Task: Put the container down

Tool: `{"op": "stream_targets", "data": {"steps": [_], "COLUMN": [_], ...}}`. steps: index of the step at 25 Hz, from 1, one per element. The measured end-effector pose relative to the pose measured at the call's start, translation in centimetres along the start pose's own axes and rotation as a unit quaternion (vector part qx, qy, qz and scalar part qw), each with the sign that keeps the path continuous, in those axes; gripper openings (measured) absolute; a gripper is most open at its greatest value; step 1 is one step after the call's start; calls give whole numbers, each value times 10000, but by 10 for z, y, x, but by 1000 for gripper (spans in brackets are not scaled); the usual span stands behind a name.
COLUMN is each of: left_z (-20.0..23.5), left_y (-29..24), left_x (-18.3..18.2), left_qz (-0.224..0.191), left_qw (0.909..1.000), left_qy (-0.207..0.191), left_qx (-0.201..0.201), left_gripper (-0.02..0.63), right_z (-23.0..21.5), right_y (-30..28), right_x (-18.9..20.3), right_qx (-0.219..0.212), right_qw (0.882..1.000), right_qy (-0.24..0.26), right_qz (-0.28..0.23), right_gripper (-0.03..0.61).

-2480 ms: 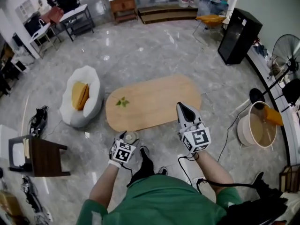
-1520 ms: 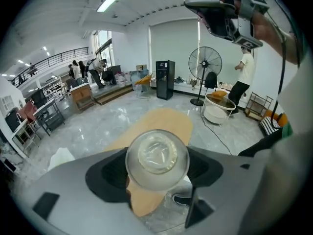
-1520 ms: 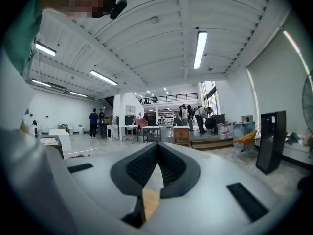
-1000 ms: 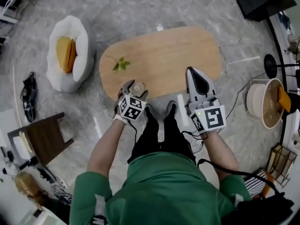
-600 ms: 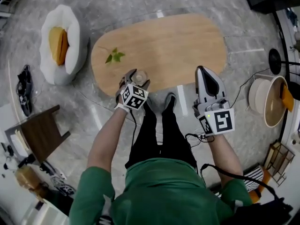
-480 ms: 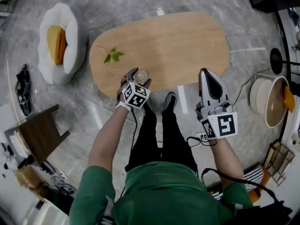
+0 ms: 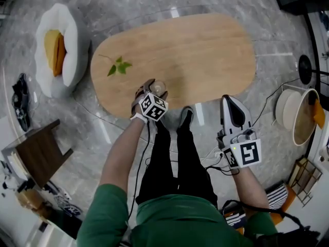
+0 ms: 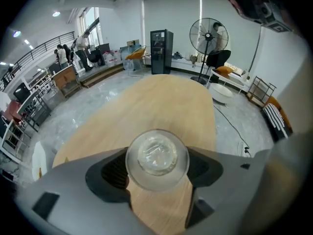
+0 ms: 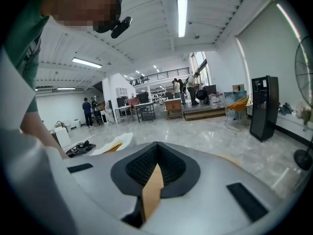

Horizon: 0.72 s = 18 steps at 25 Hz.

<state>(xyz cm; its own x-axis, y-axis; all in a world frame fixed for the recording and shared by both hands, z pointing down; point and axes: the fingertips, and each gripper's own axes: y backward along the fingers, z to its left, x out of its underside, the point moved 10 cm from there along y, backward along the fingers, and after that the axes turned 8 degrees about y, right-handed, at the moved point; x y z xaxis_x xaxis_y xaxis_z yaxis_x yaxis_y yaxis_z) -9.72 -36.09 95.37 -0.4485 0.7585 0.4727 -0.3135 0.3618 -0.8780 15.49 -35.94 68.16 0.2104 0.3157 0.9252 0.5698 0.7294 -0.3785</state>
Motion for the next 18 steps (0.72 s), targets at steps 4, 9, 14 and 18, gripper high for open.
{"op": "stream_targets", "data": {"steps": [4,9,14,18], "left_z": [10,15,13,10], "left_y": [-23,-47,-55,-61], "left_x": [-5,-4,-6,-3], "left_qz": [9,79,55,108], "left_qw": [10000,9999,9999,9998], "left_qy": [-7,-69,-62,-120], "left_qx": [-41,-118,-116,-88], "left_gripper": [342,342,342,342], "right_z": [-3,2,-1,0], "right_y": [-14,-23,-23,-26], "right_x": [6,12,17,18], "right_qx": [-48,-162,-185,-233], "right_qw": [10000,9998,9995,9993], "right_qy": [4,45,-50,-68], "right_qz": [34,136,249,288], "right_gripper": [14,14,14,14]}}
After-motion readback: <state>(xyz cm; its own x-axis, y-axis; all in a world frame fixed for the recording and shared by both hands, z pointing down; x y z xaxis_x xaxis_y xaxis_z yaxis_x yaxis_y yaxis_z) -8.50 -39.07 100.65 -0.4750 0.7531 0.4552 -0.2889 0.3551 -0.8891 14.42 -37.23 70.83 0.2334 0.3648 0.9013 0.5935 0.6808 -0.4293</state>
